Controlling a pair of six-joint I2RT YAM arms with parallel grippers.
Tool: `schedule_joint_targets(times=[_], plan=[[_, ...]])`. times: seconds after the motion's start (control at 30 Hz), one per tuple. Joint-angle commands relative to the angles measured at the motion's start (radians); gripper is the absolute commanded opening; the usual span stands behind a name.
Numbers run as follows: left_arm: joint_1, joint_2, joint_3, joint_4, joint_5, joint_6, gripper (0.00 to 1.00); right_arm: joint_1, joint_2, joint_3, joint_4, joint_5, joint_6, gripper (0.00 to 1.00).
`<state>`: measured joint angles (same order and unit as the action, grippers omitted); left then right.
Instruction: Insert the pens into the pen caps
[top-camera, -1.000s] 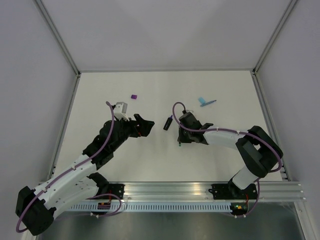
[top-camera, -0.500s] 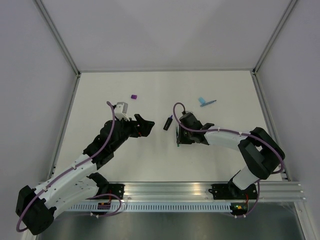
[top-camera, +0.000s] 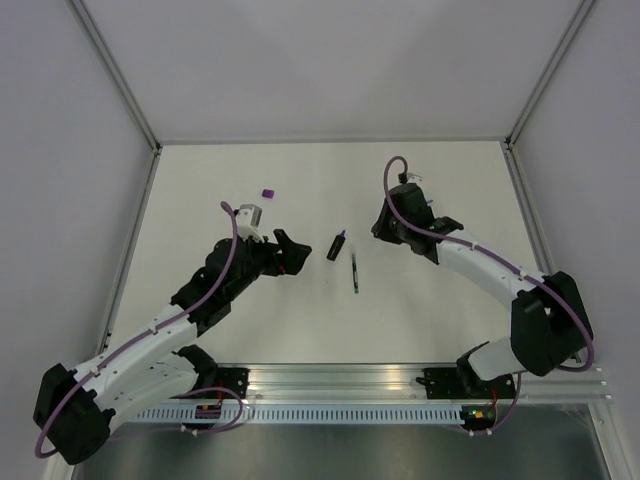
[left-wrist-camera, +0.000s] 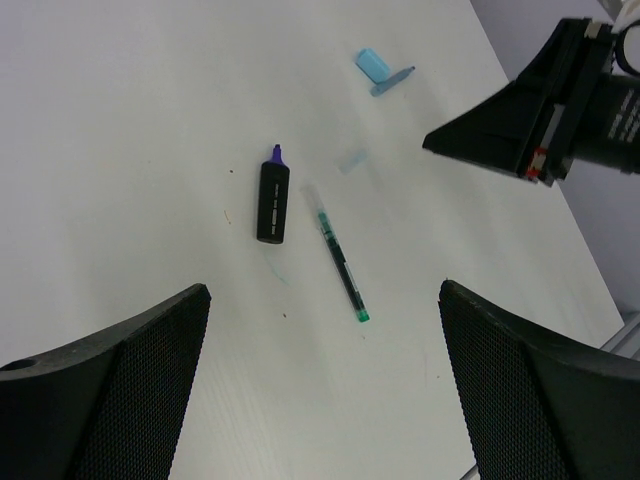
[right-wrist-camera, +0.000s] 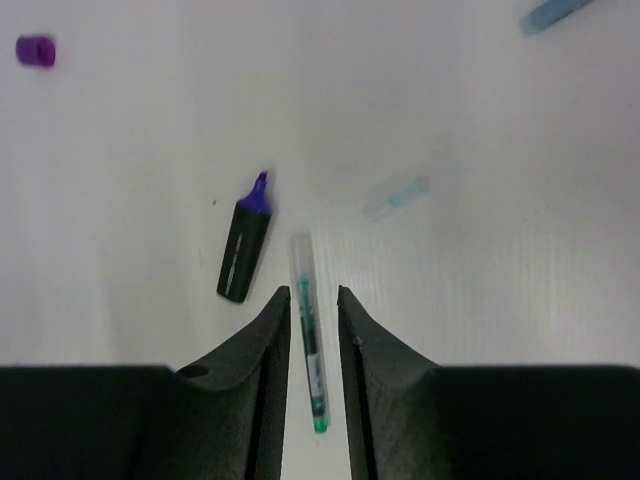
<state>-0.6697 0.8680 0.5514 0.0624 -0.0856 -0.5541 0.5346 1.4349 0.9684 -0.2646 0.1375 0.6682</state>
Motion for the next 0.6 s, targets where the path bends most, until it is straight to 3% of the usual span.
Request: schedule_joint_targets(times=[0.0, 0.13, 0.3, 0.43, 0.57], plan=[[-0.002, 0.014, 0.022, 0.033, 0.020, 0.034, 0.99, -0.093, 0.086, 0.113, 0.008, 0.018, -0.007, 0.30], [-0.002, 0.028, 0.024, 0.033, 0.023, 0.037, 0.99, -0.127, 0.134, 0.191, -0.028, 0.022, -0.103, 0.29], [-0.001, 0.031, 0.024, 0.040, 0.041, 0.023, 0.99, -0.127, 0.035, 0.026, 0.112, -0.134, -0.118, 0.31], [-0.001, 0.046, 0.030, 0.001, -0.078, -0.032, 0.99, -0.116, -0.053, -0.080, 0.160, -0.277, -0.061, 0.29], [0.028, 0.094, 0.070, -0.117, -0.200, -0.141, 1.00, -0.070, -0.146, -0.224, 0.232, -0.312, -0.047, 0.30]])
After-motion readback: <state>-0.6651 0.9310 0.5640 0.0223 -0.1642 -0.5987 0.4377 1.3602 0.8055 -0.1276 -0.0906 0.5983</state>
